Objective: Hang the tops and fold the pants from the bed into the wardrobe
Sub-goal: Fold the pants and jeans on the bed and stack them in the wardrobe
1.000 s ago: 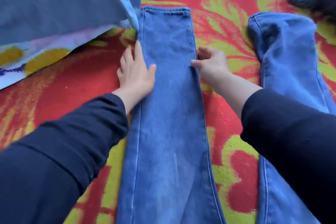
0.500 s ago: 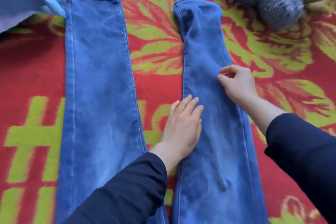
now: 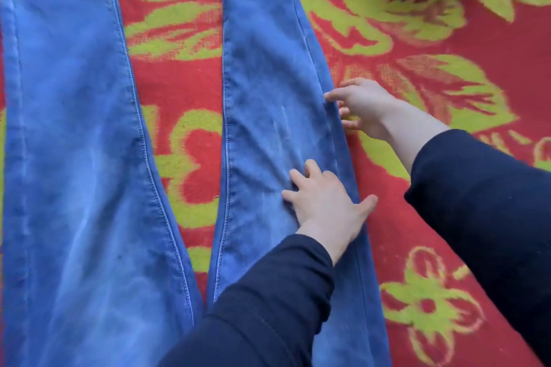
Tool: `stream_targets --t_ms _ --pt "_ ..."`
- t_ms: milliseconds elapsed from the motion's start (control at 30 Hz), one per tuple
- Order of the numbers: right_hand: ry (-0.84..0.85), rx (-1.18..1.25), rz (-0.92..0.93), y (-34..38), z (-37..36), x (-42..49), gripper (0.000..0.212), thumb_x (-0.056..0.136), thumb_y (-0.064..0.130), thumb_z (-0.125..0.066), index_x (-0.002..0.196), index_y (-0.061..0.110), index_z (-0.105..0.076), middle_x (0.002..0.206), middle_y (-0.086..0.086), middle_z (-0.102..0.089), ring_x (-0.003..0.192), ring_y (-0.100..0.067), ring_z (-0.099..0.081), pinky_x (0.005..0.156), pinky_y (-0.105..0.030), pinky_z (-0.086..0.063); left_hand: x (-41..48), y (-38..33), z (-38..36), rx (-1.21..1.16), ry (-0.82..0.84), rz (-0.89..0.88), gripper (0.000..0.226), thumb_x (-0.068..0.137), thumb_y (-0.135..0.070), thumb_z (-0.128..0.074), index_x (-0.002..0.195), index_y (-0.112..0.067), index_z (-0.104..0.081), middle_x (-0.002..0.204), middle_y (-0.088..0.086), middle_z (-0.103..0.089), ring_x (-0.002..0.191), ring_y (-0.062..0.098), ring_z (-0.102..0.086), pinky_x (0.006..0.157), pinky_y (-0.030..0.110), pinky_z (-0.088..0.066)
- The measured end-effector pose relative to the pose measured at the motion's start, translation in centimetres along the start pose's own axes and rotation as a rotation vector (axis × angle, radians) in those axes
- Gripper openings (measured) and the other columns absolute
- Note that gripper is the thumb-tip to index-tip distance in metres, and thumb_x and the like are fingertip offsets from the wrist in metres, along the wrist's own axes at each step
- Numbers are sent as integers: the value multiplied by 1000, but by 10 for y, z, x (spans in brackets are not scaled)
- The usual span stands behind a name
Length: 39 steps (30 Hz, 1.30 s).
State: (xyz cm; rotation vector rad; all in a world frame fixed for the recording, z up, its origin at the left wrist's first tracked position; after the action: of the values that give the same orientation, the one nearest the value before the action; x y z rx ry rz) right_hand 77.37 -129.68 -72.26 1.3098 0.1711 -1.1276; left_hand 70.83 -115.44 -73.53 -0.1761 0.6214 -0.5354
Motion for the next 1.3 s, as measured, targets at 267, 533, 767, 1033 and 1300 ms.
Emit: stream_targets --t_ms 267,533,767,1033,1300 --pt "203 155 29 17 -17 -34 37 83 -3 -56 116 12 -66 92 -6 -64 61 -17 -63 62 -25 -56 -14 30 10 -395 0 -96 23 82 -38 -56 74 -16 -55 96 1 -47 93 25 -42 79 37 -41" --pt "345 33 46 73 -100 -92 10 84 7 -49 82 16 -49 68 -4 -47 44 -14 -48 46 -18 -45 -74 135 52 -1460 355 101 11 74 -12 -57 83 -8 -54 77 11 -54 69 20 -55 62 27 -49" --pt "385 -77 391 139 -242 -142 57 74 2 -53 125 25 -45 50 -4 -48 41 -17 -47 46 -22 -42 -109 269 97 -1886 79 278 37 56 -15 -47 90 -6 -61 81 11 -59 69 25 -55 61 31 -42" --pt "308 -670 494 43 -322 -176 44 86 15 -57 130 11 -58 87 -1 -64 72 -14 -56 66 -19 -47 -145 373 50 -1657 -30 462 12 98 -24 -47 93 -21 -58 88 2 -69 82 15 -65 76 30 -51" --pt "153 -675 186 -97 -191 -260 25 73 2 -53 81 21 -66 86 -4 -70 79 -20 -58 68 -31 -46 -206 317 33 -1458 105 451 23 93 -40 -55 96 -18 -61 90 3 -66 74 16 -63 68 28 -52"
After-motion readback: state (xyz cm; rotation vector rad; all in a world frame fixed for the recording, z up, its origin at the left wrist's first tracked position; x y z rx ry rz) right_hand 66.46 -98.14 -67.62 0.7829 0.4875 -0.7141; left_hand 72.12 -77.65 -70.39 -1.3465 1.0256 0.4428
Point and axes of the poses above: each hand's wrist, its own x-axis towards the middle knuckle, its own z-axis out of the back of the hand, y = z × x, the point moved 4 cm from there along x, towards the middle knuckle
